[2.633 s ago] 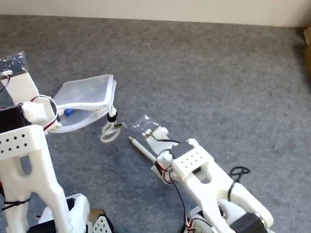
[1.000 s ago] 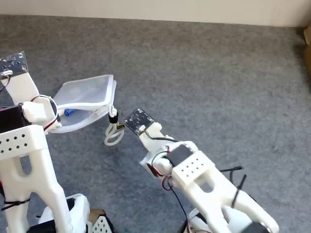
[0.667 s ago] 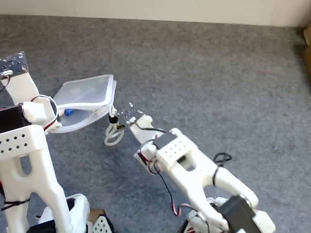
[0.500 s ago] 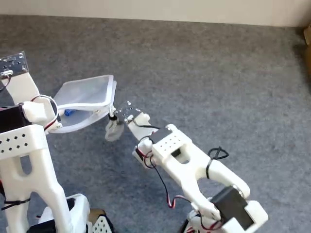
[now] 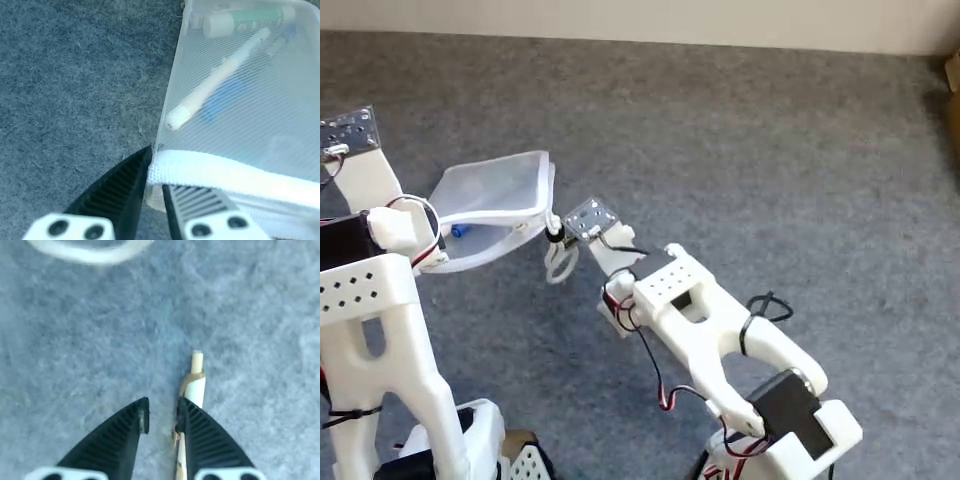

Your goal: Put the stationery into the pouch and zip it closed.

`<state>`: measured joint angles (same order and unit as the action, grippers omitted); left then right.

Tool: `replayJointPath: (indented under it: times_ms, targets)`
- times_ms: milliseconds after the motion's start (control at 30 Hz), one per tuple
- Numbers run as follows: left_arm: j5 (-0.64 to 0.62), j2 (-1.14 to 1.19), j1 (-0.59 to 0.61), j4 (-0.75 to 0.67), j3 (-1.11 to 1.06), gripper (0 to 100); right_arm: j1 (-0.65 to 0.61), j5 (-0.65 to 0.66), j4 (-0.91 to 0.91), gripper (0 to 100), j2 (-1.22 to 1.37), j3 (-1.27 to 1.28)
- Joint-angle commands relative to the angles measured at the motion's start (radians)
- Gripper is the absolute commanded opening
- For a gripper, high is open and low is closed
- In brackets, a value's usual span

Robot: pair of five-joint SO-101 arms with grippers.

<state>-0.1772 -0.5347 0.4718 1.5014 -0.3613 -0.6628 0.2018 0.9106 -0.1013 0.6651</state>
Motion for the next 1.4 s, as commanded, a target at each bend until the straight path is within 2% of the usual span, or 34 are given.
replayJointPath:
  times_ms: [0, 267, 433, 567, 833, 1133, 1367]
  targets:
    - [-0.012, 0.004, 0.015, -0.018, 0.002, 1, 0.024, -0.011, 0.113, 8.8, -0.005, -0.133]
    - [-0.011, 0.007, 0.013, -0.018, 0.002, 1, 0.039, -0.006, 0.137, 8.8, 0.005, -0.186]
    - [-0.009, 0.007, 0.013, -0.018, 0.002, 1, 0.091, -0.006, 0.058, 8.8, 0.008, -0.177]
    - [-0.009, 0.007, 0.013, -0.018, 0.002, 1, 0.093, -0.005, 0.048, 8.8, 0.008, -0.139]
    - [-0.009, 0.007, 0.013, -0.018, 0.002, 1, 0.077, -0.005, -0.081, 8.8, 0.008, -0.030]
    - [-0.011, 0.007, 0.013, -0.018, 0.001, 1, 0.079, -0.005, -0.090, 8.8, 0.008, 0.018]
    - [-0.011, 0.007, 0.013, -0.017, 0.001, 1, 0.077, -0.006, -0.196, 8.5, 0.008, 0.117]
